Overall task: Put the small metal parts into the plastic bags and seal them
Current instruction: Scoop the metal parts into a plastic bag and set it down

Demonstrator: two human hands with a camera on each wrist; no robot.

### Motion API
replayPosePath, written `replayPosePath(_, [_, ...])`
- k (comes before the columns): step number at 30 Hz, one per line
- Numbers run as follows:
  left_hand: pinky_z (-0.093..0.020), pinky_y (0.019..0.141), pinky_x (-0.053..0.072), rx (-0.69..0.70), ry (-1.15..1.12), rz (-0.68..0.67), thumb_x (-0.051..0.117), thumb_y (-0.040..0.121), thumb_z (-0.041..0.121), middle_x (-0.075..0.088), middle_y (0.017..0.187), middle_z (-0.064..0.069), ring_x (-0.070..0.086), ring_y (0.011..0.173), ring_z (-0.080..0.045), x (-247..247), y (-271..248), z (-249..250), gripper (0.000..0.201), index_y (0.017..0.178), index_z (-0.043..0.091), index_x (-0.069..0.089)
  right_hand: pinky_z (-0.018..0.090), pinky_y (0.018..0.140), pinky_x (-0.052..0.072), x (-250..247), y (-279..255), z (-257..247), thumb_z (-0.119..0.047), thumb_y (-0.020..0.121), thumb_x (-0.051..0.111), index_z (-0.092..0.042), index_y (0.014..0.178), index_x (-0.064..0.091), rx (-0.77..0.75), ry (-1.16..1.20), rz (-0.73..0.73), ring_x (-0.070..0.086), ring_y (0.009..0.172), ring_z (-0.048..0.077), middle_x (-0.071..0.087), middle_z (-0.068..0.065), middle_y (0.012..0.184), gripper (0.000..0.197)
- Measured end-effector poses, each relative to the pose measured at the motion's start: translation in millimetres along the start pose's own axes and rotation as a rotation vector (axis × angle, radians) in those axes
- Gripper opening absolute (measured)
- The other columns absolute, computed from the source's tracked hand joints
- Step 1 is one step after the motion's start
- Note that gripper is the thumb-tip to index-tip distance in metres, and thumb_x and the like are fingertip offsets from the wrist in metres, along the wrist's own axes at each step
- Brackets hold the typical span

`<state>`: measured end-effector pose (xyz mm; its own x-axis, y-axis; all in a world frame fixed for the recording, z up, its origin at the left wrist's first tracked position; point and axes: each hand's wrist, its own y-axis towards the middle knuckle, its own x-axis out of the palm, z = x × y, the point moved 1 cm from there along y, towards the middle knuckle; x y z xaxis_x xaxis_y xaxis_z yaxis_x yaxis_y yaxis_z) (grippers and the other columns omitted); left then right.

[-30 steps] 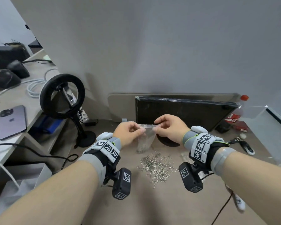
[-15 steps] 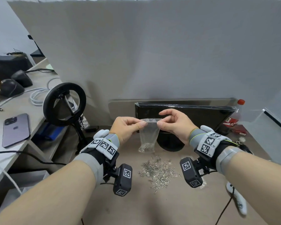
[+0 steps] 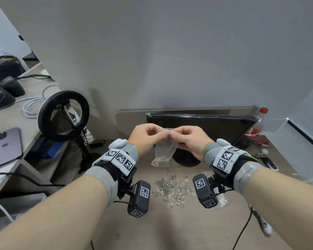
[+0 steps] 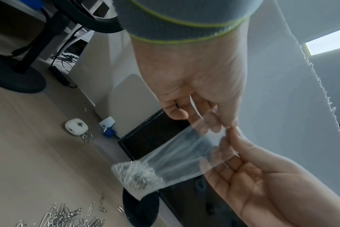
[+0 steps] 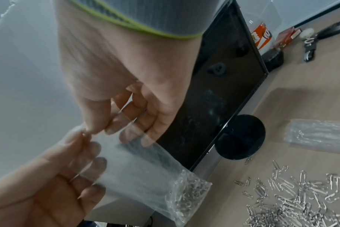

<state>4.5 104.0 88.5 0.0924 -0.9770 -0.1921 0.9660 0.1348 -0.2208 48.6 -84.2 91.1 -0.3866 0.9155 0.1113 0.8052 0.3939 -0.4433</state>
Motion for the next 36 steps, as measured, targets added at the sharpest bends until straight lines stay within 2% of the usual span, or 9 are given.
replayPosePath(3, [-0.02, 0.065, 0.054, -0.006, 0.096, -0.054, 0.082, 0.085, 0.027, 0.077, 0.08, -0.006, 0.064, 0.067, -0.002, 2.9, 5.9, -24.7, 0.021, 0.087, 0.006, 0.078, 0.042, 0.092, 0.063, -2.0, 10.2, 23.1, -0.009, 0.09, 0.077, -0.007, 0.084, 0.075, 0.059, -0.069, 0.008, 0.074, 0.092, 0.022, 0.078, 0.015, 0.099, 0.006])
replayPosePath(6, [-0.031, 0.072, 0.057, -0.022, 0.125, -0.075, 0.084, 0.082, 0.027, 0.078, 0.081, -0.009, 0.066, 0.07, -0.009, 16.4, 7.3, -34.6, 0.017, 0.081, 0.01, 0.079, 0.041, 0.089, 0.064, -16.3, 5.5, 33.7, -0.011, 0.087, 0.081, -0.006, 0.078, 0.073, 0.11, -0.067, 0.045, 0.075, 0.091, 0.022, 0.079, 0.01, 0.093, 0.013])
replayPosePath(11, [-0.015, 0.062, 0.05, -0.059, 0.08, -0.125, 0.083, 0.083, 0.027, 0.078, 0.077, -0.002, 0.066, 0.065, -0.003, 40.1, 21.1, -25.3, 0.016, 0.083, 0.012, 0.08, 0.037, 0.093, 0.062, -51.5, -7.5, 27.2, -0.018, 0.094, 0.073, -0.009, 0.105, 0.08, 0.171, -0.02, 0.019, 0.077, 0.102, 0.023, 0.08, 0.014, 0.105, 0.016])
replayPosePath(16, [-0.013, 0.059, 0.05, -0.108, 0.065, -0.228, 0.084, 0.082, 0.026, 0.08, 0.081, -0.007, 0.068, 0.065, -0.004, 76.1, 29.2, -23.4, 0.014, 0.086, 0.013, 0.082, 0.041, 0.094, 0.062, -95.3, -27.4, 39.6, -0.014, 0.088, 0.081, -0.005, 0.102, 0.081, 0.165, -0.016, 0.176, 0.076, 0.095, 0.025, 0.078, 0.022, 0.106, 0.017])
replayPosePath(21, [-0.008, 0.056, 0.045, -0.1, 0.103, -0.293, 0.084, 0.082, 0.028, 0.078, 0.076, 0.003, 0.062, 0.058, 0.005, 123.9, 30.2, -25.8, 0.016, 0.09, 0.014, 0.083, 0.037, 0.09, 0.063, -125.3, -46.6, 64.7, -0.011, 0.089, 0.079, -0.006, 0.098, 0.079, 0.126, 0.084, 0.278, 0.075, 0.087, 0.019, 0.078, 0.01, 0.09, 0.01])
replayPosePath(23, [-0.007, 0.055, 0.044, -0.101, 0.097, -0.309, 0.083, 0.083, 0.027, 0.077, 0.075, 0.005, 0.061, 0.056, 0.007, 136.6, 30.1, -22.5, 0.017, 0.091, 0.012, 0.082, 0.033, 0.088, 0.064, -129.3, -50.6, 67.3, -0.01, 0.089, 0.079, -0.006, 0.098, 0.079, 0.109, 0.105, 0.286, 0.075, 0.087, 0.017, 0.078, 0.009, 0.091, 0.01])
replayPosePath(26, [-0.007, 0.052, 0.044, -0.101, 0.1, -0.355, 0.083, 0.084, 0.022, 0.073, 0.068, 0.009, 0.059, 0.051, 0.008, 159.6, 26.4, -14.0, 0.016, 0.093, 0.008, 0.081, 0.033, 0.088, 0.064, -144.7, -62.7, 71.1, -0.01, 0.089, 0.079, -0.001, 0.102, 0.078, 0.098, 0.102, 0.328, 0.075, 0.088, 0.018, 0.077, 0.014, 0.097, 0.016])
replayPosePath(31, [-0.02, 0.063, 0.054, -0.056, 0.164, -0.44, 0.084, 0.082, 0.028, 0.077, 0.076, 0.003, 0.07, 0.068, -0.004, 183.0, 26.6, 11.6, 0.014, 0.087, 0.016, 0.082, 0.043, 0.098, 0.06, -169.4, -80.5, 59.0, -0.008, 0.086, 0.081, 0.006, 0.104, 0.076, 0.069, 0.084, 0.367, 0.075, 0.095, 0.024, 0.076, 0.026, 0.11, 0.023])
replayPosePath(36, [-0.021, 0.067, 0.055, 0.046, 0.197, -0.401, 0.086, 0.079, 0.032, 0.079, 0.078, 0.002, 0.07, 0.07, -0.003, 192.4, 40.9, 45.3, 0.014, 0.082, 0.019, 0.083, 0.044, 0.099, 0.06, -187.9, -83.5, 23.5, -0.013, 0.086, 0.082, -0.002, 0.099, 0.08, 0.056, 0.066, 0.372, 0.075, 0.095, 0.02, 0.079, 0.013, 0.099, 0.017])
